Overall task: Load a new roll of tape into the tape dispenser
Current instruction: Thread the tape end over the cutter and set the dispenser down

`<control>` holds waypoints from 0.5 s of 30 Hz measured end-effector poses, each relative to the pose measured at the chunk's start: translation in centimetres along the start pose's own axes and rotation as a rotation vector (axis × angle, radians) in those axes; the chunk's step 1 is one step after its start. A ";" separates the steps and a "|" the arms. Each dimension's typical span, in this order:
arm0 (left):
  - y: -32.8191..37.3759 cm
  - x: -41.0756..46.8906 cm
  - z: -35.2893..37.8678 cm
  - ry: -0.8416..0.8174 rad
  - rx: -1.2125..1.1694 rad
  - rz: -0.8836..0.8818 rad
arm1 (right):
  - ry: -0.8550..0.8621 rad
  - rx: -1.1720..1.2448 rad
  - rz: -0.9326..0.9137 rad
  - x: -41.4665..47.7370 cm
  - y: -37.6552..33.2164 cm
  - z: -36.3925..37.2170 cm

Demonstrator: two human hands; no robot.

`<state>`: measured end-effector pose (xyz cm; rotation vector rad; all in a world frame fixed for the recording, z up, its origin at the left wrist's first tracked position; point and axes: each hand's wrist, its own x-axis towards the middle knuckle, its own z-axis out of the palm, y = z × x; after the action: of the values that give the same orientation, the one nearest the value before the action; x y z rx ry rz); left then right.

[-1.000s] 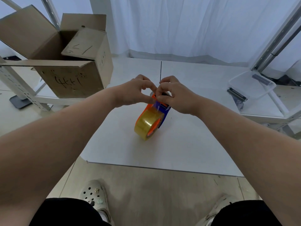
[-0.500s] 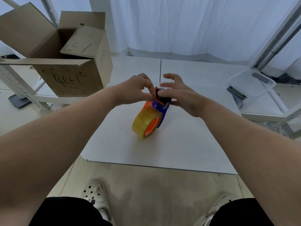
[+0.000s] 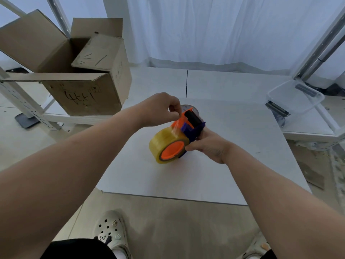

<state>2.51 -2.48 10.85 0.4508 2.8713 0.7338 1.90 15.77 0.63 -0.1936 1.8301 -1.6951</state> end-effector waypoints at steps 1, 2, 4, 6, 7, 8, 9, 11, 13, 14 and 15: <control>-0.1 0.1 0.0 -0.005 -0.012 -0.016 | 0.000 0.037 -0.004 0.2 0.5 0.2; -0.1 0.2 0.0 -0.010 -0.027 -0.032 | 0.000 0.065 -0.011 0.5 0.7 0.3; -0.2 0.4 -0.1 -0.034 -0.081 -0.067 | 0.022 0.086 -0.019 1.0 0.7 0.6; -0.2 0.5 -0.2 -0.090 -0.172 -0.101 | 0.041 0.043 -0.036 1.2 0.5 0.8; -0.2 0.4 -0.2 -0.114 -0.220 -0.107 | 0.041 0.002 -0.047 1.1 0.4 0.8; -0.2 0.4 -0.1 -0.117 -0.251 -0.101 | 0.044 -0.046 -0.048 0.9 0.3 0.8; -0.2 0.4 -0.1 -0.101 -0.263 -0.089 | 0.052 -0.095 -0.045 0.8 0.0 0.6; 0.0 0.6 0.0 -0.016 -0.221 -0.056 | 0.086 -0.201 -0.053 0.2 -1.0 0.0; 0.3 0.8 -0.3 0.057 -0.179 -0.037 | 0.129 -0.295 -0.073 -0.3 -2.5 -0.9; 0.4 0.9 -0.5 0.057 -0.203 -0.042 | 0.149 -0.354 -0.082 -0.6 -3.3 -1.3; 0.7 1.0 -0.7 0.038 -0.243 -0.052 | 0.170 -0.431 -0.095 -0.9 -4.2 -1.7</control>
<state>1.65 -1.90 11.70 0.3320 2.7658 1.0754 0.49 17.01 4.82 -0.3266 2.3332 -1.3913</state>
